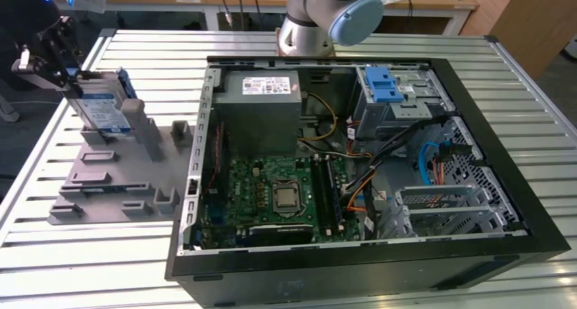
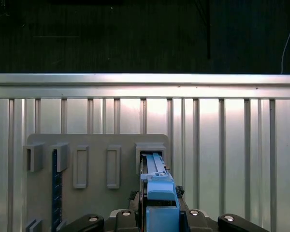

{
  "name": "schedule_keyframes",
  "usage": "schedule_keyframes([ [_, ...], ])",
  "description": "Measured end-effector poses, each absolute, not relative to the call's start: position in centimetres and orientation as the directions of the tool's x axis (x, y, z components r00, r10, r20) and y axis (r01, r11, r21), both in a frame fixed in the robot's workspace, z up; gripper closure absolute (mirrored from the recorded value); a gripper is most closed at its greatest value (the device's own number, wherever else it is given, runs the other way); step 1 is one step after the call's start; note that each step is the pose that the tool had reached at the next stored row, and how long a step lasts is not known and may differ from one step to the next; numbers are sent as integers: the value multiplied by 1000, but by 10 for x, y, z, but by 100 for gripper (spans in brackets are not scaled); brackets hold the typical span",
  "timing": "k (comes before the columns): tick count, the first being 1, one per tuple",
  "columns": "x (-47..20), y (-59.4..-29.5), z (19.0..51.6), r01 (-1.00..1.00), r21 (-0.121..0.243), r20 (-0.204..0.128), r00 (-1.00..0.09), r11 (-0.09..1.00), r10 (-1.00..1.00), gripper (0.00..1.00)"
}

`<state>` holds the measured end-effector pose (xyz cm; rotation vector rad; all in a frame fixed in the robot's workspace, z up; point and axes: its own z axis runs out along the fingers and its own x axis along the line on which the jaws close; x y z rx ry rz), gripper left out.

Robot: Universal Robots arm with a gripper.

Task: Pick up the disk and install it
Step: 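Pick up the disk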

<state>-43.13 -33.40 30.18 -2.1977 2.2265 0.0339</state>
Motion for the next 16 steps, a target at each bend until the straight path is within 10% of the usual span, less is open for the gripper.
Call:
schedule_keyframes([
  [16, -431, -334, 308, -1000, 7, -24, -13, 13, -1000, 64],
])
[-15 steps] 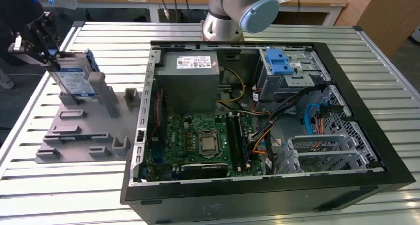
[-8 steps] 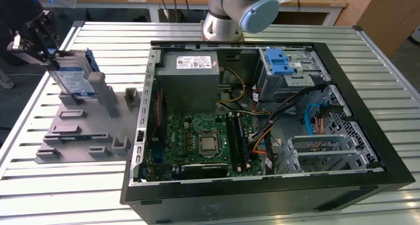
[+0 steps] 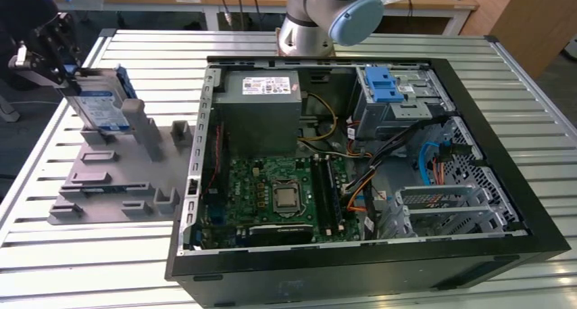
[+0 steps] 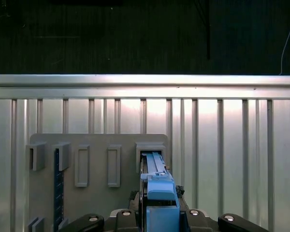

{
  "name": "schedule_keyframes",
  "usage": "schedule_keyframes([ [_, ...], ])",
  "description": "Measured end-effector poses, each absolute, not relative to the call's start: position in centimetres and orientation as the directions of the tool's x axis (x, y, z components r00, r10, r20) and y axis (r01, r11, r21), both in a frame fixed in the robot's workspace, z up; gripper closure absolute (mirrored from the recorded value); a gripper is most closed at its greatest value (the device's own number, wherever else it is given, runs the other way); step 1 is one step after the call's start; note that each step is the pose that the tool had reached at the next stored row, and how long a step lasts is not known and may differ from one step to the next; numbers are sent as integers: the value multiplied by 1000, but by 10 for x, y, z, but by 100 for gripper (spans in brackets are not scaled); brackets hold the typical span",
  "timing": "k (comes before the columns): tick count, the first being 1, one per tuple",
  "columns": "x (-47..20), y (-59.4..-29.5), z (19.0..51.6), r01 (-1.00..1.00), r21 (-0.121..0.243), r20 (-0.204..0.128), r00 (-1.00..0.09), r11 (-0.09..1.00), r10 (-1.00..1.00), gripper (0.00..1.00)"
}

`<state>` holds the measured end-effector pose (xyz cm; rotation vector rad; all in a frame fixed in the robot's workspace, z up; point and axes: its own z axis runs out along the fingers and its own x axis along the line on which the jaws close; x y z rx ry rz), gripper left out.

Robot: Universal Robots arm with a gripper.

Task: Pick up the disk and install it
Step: 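Pick up the disk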

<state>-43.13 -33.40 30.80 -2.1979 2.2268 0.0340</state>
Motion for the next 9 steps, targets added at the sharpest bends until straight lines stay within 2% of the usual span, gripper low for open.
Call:
schedule_keyframes([
  [9, -431, -334, 312, -1000, 7, -24, -13, 13, -1000, 64],
])
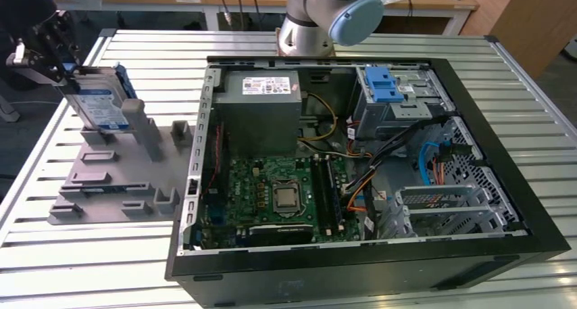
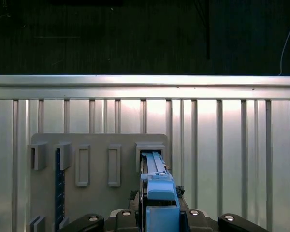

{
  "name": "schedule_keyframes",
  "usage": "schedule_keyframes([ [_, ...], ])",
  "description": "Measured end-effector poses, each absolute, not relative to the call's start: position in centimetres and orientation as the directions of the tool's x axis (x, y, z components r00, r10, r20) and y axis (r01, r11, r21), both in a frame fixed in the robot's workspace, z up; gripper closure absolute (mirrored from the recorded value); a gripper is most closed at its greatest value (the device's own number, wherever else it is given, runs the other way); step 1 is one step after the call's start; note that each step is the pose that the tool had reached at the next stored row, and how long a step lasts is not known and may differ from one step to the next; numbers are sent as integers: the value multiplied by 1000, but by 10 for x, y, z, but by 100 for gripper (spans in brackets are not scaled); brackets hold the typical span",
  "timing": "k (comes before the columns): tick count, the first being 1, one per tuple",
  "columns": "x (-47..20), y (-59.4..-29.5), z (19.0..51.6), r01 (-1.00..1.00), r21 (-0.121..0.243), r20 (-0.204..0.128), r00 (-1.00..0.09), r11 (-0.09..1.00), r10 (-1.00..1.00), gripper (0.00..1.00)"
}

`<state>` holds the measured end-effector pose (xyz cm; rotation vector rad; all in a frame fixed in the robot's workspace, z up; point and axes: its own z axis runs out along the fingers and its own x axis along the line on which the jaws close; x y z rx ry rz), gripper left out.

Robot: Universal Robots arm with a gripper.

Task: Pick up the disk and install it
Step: 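Pick up the disk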

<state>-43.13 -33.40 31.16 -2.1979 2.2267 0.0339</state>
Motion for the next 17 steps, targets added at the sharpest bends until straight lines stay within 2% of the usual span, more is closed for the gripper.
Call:
schedule_keyframes([
  [17, -431, -334, 320, -1000, 6, -24, -13, 13, -1000, 64],
])
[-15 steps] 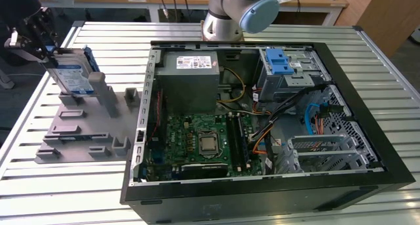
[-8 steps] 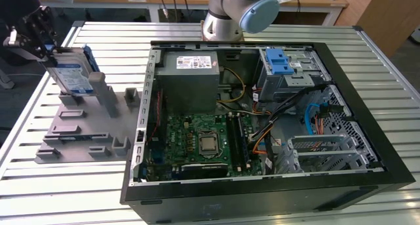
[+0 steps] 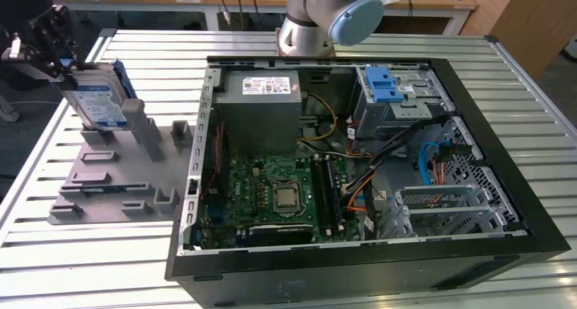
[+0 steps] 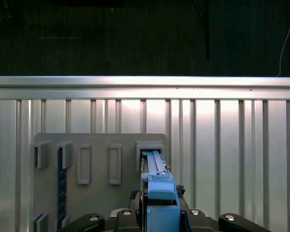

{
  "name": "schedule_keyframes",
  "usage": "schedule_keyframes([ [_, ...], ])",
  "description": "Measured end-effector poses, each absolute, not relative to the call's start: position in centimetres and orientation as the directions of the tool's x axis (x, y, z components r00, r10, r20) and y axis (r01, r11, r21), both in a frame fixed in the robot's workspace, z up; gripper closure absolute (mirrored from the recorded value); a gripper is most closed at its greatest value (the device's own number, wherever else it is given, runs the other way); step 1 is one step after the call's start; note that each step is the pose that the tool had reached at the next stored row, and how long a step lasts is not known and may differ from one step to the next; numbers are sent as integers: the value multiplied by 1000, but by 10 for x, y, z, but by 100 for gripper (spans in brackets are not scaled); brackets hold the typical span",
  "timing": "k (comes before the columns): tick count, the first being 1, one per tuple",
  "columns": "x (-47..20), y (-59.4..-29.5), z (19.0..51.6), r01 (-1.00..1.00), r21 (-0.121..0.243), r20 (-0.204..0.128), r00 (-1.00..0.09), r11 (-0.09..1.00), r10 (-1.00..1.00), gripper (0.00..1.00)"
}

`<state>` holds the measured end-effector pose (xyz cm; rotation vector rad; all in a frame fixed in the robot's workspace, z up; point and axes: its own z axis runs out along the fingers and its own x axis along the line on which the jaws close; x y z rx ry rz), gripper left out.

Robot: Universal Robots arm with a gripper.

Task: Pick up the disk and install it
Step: 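Pick up the disk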

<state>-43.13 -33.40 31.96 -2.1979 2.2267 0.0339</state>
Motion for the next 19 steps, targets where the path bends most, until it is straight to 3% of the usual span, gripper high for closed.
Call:
schedule_keyframes([
  [19, -431, -334, 334, -1000, 7, -24, -13, 13, -1000, 64],
])
